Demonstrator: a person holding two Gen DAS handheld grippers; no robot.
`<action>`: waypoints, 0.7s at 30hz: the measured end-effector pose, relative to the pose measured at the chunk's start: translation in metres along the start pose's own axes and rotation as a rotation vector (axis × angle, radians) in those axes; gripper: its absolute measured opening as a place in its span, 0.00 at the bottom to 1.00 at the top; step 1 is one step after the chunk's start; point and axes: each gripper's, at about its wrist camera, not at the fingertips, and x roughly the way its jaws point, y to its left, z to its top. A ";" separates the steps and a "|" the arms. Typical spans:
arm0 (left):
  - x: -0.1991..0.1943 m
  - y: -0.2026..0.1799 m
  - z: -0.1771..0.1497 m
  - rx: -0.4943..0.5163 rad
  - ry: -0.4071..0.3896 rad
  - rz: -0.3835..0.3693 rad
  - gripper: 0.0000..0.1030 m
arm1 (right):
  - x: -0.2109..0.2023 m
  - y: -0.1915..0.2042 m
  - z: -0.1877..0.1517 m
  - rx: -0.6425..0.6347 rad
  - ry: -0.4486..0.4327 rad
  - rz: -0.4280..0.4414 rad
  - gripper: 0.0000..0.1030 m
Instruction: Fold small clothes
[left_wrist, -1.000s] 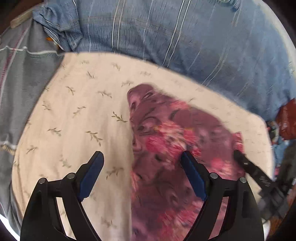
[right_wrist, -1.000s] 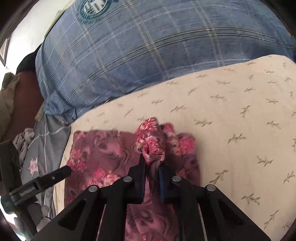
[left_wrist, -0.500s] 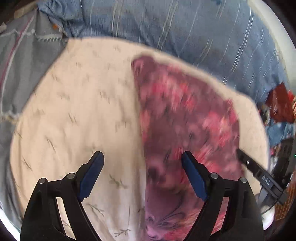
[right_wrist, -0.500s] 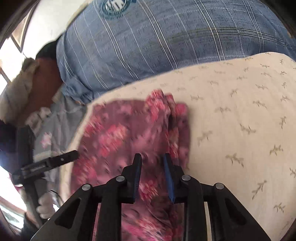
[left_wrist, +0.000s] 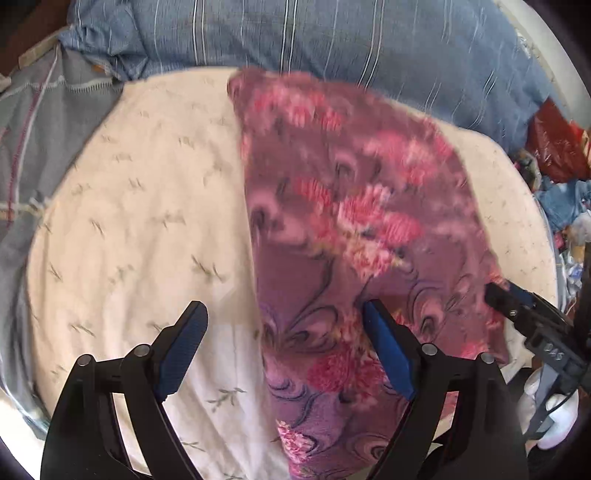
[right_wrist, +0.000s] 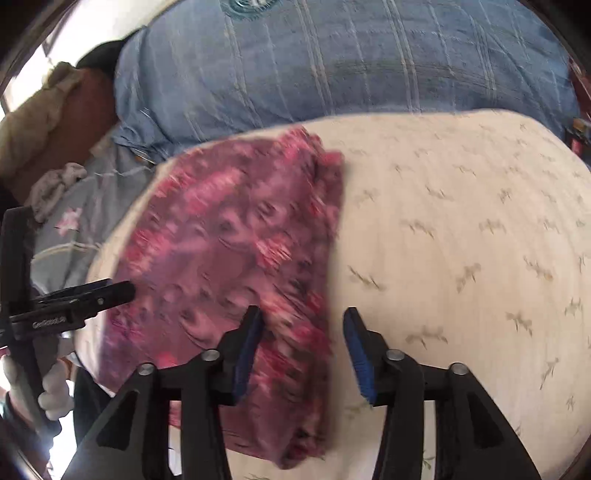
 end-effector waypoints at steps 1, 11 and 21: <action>0.000 0.002 0.000 -0.025 -0.006 -0.010 0.86 | -0.001 -0.003 -0.001 0.026 -0.008 0.012 0.60; -0.003 0.004 -0.011 -0.039 -0.010 -0.015 0.87 | -0.010 0.009 -0.015 -0.028 0.007 -0.129 0.69; -0.003 0.007 -0.031 -0.060 -0.024 -0.023 0.96 | -0.032 -0.003 -0.032 -0.030 -0.012 -0.240 0.80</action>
